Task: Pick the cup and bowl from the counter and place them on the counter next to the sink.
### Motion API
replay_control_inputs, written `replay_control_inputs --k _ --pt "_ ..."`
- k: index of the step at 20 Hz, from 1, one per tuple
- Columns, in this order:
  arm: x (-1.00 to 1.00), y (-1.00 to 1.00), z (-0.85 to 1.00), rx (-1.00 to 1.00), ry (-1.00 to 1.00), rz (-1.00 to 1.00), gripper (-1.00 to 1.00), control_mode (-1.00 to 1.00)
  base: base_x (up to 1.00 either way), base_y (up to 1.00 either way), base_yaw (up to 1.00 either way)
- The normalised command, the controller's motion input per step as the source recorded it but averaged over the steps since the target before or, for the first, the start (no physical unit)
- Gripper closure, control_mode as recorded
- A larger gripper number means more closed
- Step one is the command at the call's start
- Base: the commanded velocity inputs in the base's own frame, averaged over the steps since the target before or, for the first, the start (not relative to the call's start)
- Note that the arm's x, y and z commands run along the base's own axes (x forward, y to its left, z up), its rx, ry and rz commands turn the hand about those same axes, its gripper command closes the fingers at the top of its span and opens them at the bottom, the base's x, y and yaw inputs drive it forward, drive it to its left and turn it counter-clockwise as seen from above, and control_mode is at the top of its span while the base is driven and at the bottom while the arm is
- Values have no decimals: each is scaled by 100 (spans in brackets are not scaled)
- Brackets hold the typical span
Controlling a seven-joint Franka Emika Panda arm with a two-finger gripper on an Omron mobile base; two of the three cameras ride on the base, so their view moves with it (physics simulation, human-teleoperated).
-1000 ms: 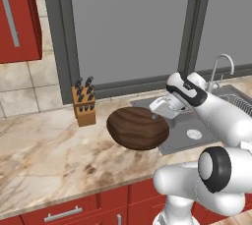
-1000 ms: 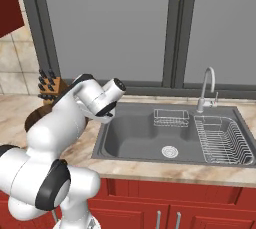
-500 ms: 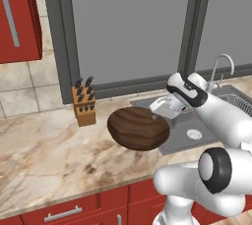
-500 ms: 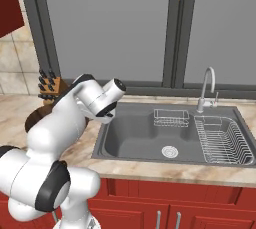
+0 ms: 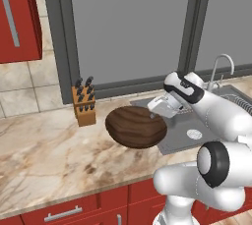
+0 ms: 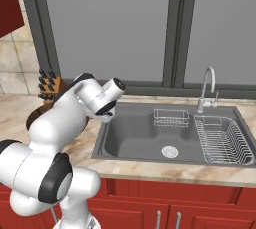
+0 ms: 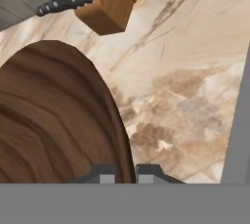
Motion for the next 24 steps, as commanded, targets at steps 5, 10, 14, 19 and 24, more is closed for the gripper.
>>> replay_control_inputs --k 5,10,14,19,24 --pt "12 -5 0 0 3 0 100 -100 0 0 0" --pt "29 -7 -14 -3 1 0 100 -100 0 0 0" --pt "41 0 -27 -6 0 0 100 -100 0 0 0" --pt "37 0 -21 -7 0 0 100 -100 0 0 0" --pt "20 -2 -16 -4 0 -1 100 -100 0 0 0"
